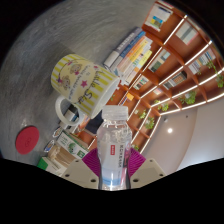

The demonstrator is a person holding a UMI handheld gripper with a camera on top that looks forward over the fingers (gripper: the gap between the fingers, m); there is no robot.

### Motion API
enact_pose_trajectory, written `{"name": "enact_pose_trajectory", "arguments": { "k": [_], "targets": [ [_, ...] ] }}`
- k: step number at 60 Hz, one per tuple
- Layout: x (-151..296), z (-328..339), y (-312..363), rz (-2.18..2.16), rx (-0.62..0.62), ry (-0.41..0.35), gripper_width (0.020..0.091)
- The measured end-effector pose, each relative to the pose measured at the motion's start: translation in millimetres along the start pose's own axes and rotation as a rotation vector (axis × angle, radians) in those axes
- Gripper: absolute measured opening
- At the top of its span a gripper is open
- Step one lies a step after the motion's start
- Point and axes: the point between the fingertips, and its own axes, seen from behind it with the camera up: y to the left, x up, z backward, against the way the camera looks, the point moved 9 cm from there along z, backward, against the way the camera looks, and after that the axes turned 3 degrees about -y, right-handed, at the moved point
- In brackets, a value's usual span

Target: Pour water

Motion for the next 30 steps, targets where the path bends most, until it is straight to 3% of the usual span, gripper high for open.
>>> {"name": "enact_pose_trajectory", "arguments": {
  "k": [19, 30],
  "targets": [
    [10.9, 4.7, -2.0, 0.068, -0.014, 0.016, 0.0339],
    [-13.1, 26.5, -7.0, -0.521, 0.010, 0.031, 0.0342]
  ]
}}
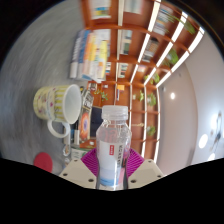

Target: Pour water

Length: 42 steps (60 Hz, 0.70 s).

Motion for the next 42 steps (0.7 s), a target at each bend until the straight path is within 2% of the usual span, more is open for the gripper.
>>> {"name": "enact_pose_trajectory", "arguments": {
  "k": [8, 16, 19, 21, 24, 25, 30, 36, 37, 39, 42],
  "targets": [
    [-27.2, 9.9, 1.1, -0.709, 0.103, 0.024, 0.0343],
    [-33.0, 9.0, 22.5, -1.202, 0.186, 0.018, 0.0344],
    [-58.0, 6.3, 32.1, -1.347, 0.201, 0.010, 0.0343],
    [-58.5, 6.5, 36.6, -1.431, 0.212, 0.005, 0.0343],
    [-66.1, 6.0, 41.6, -1.534, 0.201, -0.010, 0.0344],
    [-55.2, 5.8, 46.8, -1.564, 0.192, -0.005, 0.0344],
    [-71.8, 5.3, 54.5, -1.641, 0.167, -0.029, 0.0342],
    [-73.3, 2.0, 78.1, -1.639, 0.171, -0.003, 0.0343],
    [-73.3, 1.1, 83.6, -1.629, 0.178, 0.006, 0.0321],
    [-70.2, 5.2, 81.7, -1.612, 0.148, -0.029, 0.0343],
    [-69.2, 7.1, 83.7, -1.596, 0.139, -0.027, 0.0344]
  ]
}}
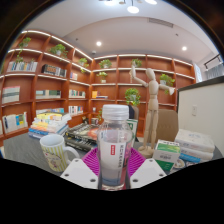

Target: Pour water

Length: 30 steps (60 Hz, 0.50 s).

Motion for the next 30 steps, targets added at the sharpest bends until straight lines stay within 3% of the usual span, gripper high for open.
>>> {"name": "enact_pose_trajectory", "arguments": {
  "k": [8, 12, 19, 26, 30],
  "targets": [
    [0.9, 2.3, -1.1, -0.012, -0.033, -0.024, 0.0358],
    [1.3, 2.0, -1.0, -0.015, -0.042, -0.023, 0.0445],
    [-2.1, 6.3, -1.7, -0.015, -0.062, 0.027, 0.0532],
    [-4.1, 29.2, 1.2, -0.056, -0.090, 0.059, 0.0727],
    [-7.1, 49.1, 3.2, -0.069, -0.120, 0.074, 0.0783]
  ]
}}
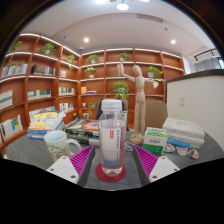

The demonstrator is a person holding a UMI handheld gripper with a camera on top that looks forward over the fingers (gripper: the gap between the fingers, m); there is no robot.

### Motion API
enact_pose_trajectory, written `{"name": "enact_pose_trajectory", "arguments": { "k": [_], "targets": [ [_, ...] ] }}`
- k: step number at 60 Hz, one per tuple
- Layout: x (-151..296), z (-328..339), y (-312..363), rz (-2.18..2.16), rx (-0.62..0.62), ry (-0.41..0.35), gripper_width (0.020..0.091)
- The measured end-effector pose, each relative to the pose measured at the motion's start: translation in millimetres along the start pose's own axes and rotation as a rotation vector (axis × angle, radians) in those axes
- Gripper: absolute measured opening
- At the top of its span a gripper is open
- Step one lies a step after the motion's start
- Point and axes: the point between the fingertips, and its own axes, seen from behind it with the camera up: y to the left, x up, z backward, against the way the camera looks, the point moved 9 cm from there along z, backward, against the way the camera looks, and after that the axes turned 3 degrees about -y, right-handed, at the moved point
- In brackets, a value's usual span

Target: Pour water

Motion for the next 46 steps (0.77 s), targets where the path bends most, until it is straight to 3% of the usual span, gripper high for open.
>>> {"name": "enact_pose_trajectory", "arguments": {
  "k": [16, 46],
  "targets": [
    [3.2, 81.2, -3.6, -0.055, -0.160, 0.052, 0.0806],
    [17.6, 140.1, -10.5, -0.074, -0.224, -0.017, 0.0808]
  ]
}}
